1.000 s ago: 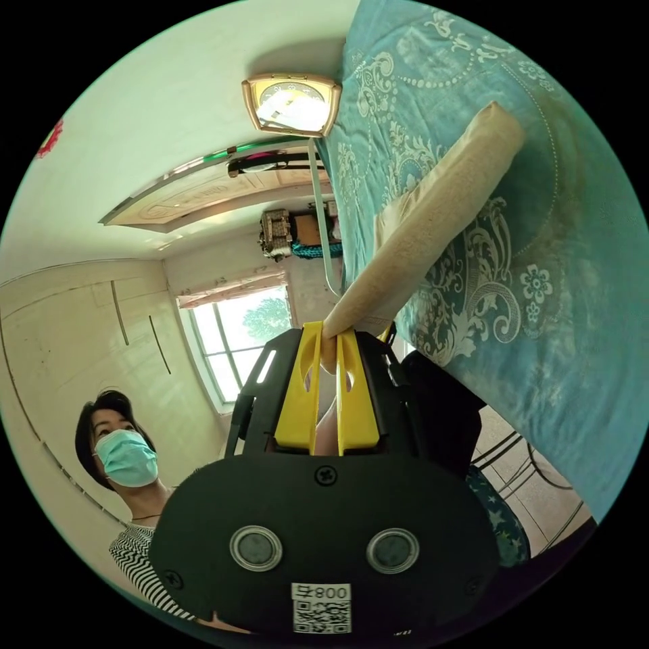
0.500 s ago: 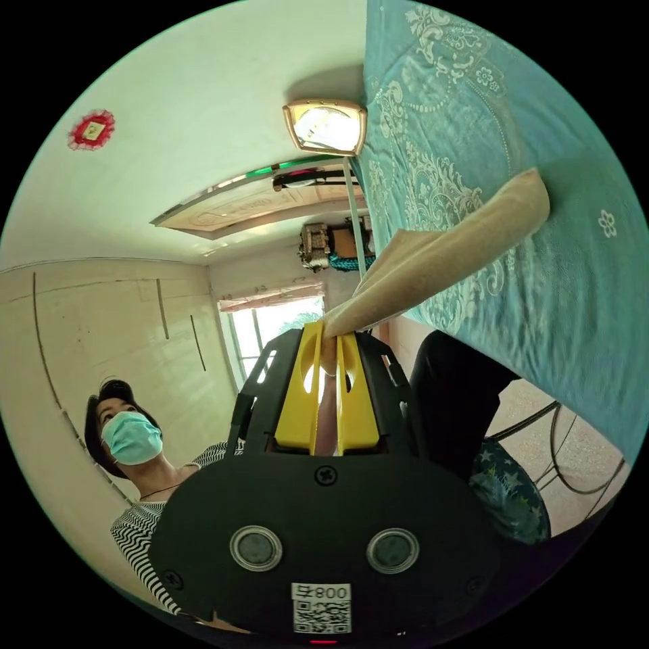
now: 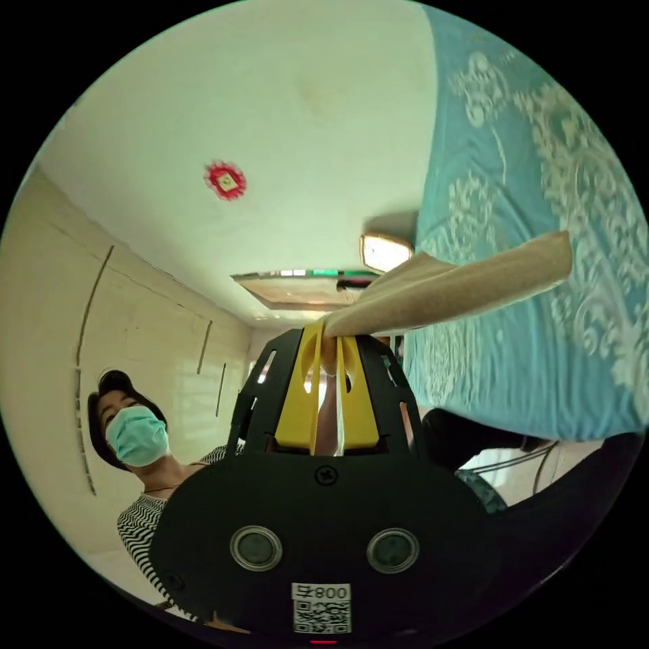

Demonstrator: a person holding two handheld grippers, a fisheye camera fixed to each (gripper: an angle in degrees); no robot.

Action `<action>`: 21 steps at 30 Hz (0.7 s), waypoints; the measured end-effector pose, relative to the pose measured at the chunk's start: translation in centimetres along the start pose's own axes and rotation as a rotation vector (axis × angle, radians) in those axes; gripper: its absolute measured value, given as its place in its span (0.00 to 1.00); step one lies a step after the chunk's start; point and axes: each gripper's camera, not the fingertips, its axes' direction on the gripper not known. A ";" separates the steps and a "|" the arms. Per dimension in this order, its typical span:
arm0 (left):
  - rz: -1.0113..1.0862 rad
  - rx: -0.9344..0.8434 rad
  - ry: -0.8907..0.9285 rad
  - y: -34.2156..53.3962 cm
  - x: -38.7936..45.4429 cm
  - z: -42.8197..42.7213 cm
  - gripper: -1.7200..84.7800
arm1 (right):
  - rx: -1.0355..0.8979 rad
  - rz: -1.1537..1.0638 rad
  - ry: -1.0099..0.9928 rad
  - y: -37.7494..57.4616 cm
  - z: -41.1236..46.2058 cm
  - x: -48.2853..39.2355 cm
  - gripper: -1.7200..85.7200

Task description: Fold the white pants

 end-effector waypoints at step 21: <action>0.009 -0.715 -0.276 -7.9 9.6 61.0 0.10 | 0.569 0.062 0.371 4.6 -39.3 1.3 0.03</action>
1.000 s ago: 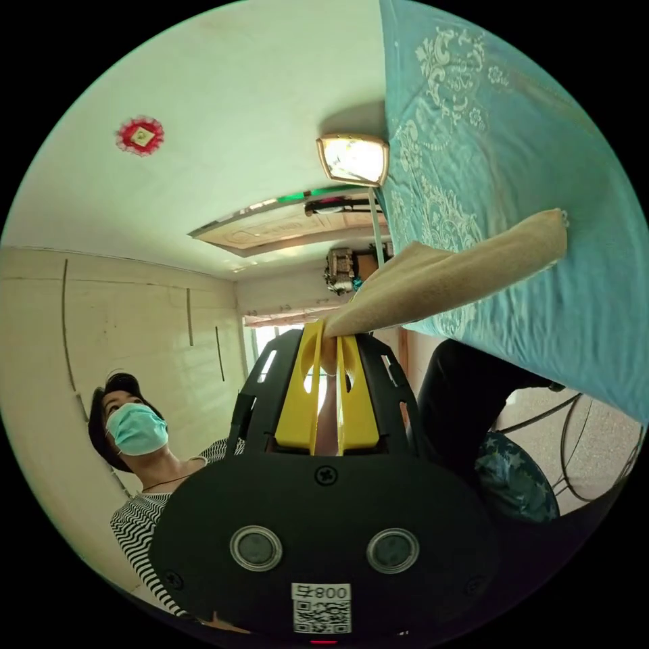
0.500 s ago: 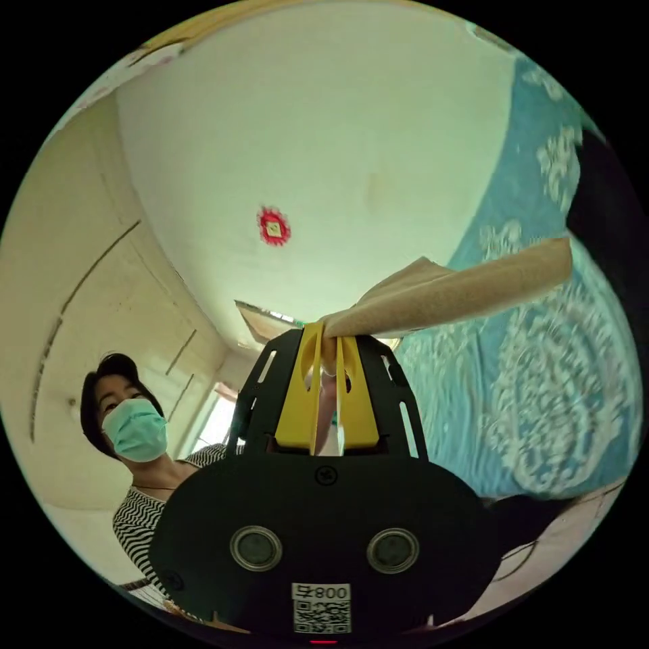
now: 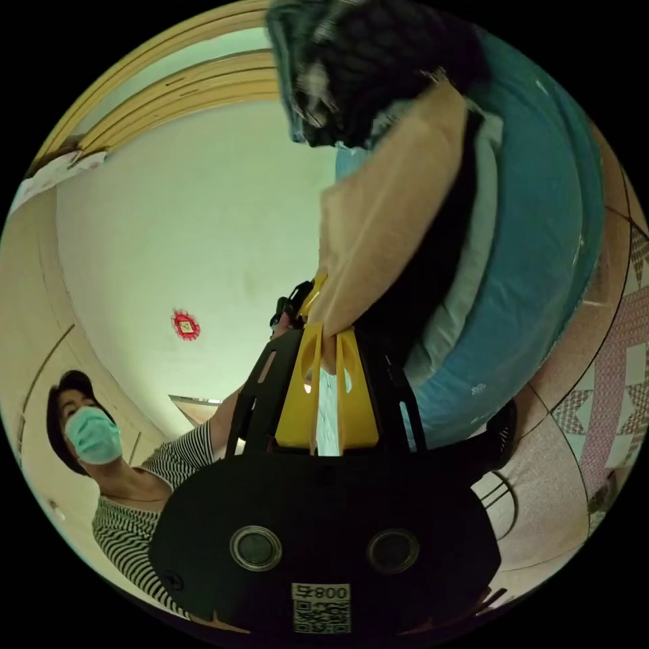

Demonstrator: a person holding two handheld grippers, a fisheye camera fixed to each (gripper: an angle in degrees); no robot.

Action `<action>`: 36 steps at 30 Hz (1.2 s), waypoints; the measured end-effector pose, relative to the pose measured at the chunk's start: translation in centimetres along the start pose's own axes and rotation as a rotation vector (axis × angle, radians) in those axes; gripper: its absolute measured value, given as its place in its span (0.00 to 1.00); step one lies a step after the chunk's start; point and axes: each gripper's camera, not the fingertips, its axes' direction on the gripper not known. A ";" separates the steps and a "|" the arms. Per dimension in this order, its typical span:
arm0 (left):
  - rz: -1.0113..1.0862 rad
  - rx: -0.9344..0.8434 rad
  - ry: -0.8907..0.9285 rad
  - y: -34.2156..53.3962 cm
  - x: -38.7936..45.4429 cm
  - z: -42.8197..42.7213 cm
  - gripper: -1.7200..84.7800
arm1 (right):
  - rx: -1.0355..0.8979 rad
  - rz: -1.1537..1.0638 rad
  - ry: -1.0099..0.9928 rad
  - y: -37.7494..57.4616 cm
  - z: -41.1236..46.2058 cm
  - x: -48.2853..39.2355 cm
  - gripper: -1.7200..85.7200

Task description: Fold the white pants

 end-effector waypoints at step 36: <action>0.781 -0.038 -0.930 -3.2 41.2 22.7 0.02 | 0.032 -0.542 0.915 0.8 1.3 -7.9 0.02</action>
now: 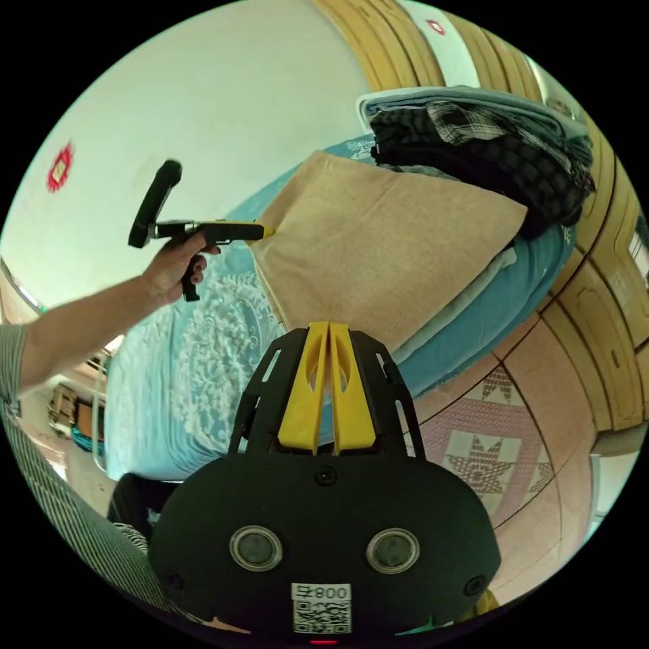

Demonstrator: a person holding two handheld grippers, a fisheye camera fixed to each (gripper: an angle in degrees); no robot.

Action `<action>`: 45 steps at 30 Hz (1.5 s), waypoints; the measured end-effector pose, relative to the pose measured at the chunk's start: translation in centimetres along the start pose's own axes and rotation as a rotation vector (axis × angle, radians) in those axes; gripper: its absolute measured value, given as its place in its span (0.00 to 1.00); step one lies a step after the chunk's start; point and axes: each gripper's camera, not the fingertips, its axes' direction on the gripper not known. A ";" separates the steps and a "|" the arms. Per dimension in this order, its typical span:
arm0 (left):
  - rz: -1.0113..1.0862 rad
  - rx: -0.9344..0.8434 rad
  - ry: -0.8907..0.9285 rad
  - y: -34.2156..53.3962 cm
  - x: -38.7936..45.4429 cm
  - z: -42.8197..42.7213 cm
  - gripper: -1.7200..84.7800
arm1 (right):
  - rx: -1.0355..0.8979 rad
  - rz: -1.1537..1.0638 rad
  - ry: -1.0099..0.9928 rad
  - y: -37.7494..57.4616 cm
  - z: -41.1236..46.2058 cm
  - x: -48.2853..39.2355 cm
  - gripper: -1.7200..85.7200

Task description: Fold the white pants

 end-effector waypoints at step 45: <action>-0.012 0.050 0.193 1.4 3.1 -1.9 0.02 | 0.138 0.124 0.194 -5.9 -12.5 -0.2 0.02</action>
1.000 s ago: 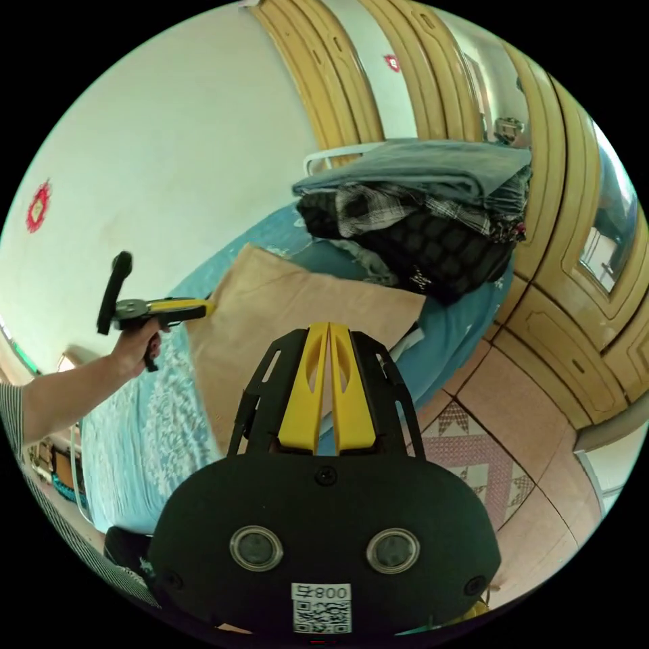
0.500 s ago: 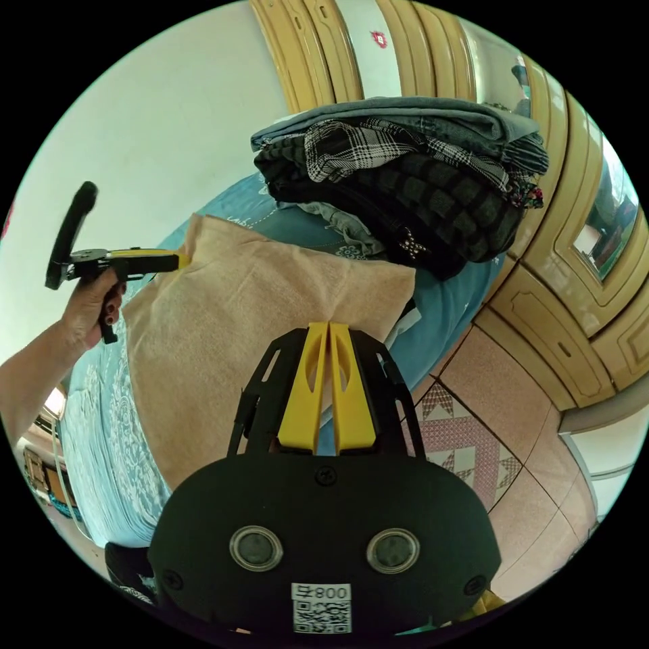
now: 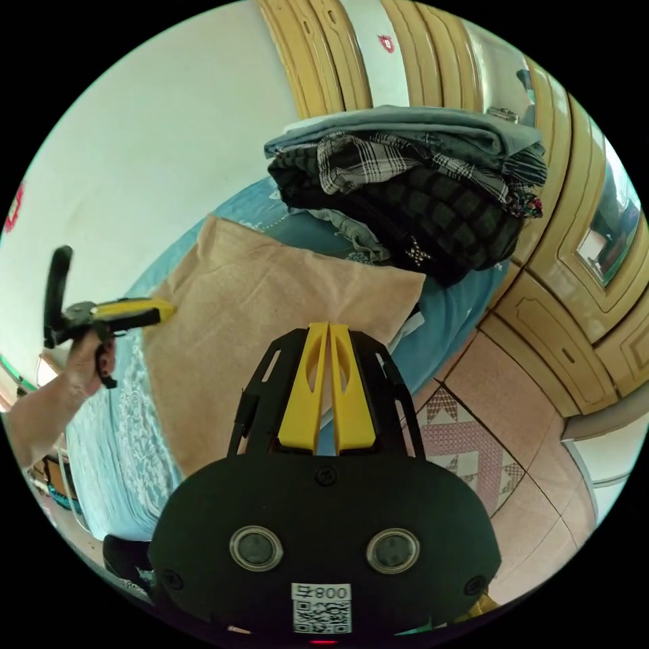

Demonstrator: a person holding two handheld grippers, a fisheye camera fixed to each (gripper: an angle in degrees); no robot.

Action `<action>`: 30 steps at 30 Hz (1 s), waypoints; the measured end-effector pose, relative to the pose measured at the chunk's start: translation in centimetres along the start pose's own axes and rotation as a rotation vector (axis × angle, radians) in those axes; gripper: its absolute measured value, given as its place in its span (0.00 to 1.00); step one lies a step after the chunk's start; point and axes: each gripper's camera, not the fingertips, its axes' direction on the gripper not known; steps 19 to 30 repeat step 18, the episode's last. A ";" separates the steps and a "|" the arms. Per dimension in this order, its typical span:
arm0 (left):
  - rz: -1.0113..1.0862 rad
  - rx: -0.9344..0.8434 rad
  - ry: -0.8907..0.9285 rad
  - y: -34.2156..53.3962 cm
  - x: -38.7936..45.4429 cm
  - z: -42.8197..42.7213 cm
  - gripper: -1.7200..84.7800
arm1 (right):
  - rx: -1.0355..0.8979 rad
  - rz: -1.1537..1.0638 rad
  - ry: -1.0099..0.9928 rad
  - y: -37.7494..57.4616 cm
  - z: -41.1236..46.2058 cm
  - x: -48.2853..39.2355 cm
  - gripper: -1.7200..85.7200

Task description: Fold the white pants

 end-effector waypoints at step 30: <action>-0.237 0.018 0.358 24.5 -5.2 -2.8 0.02 | 0.113 -0.461 0.327 -13.4 -6.8 -8.9 0.11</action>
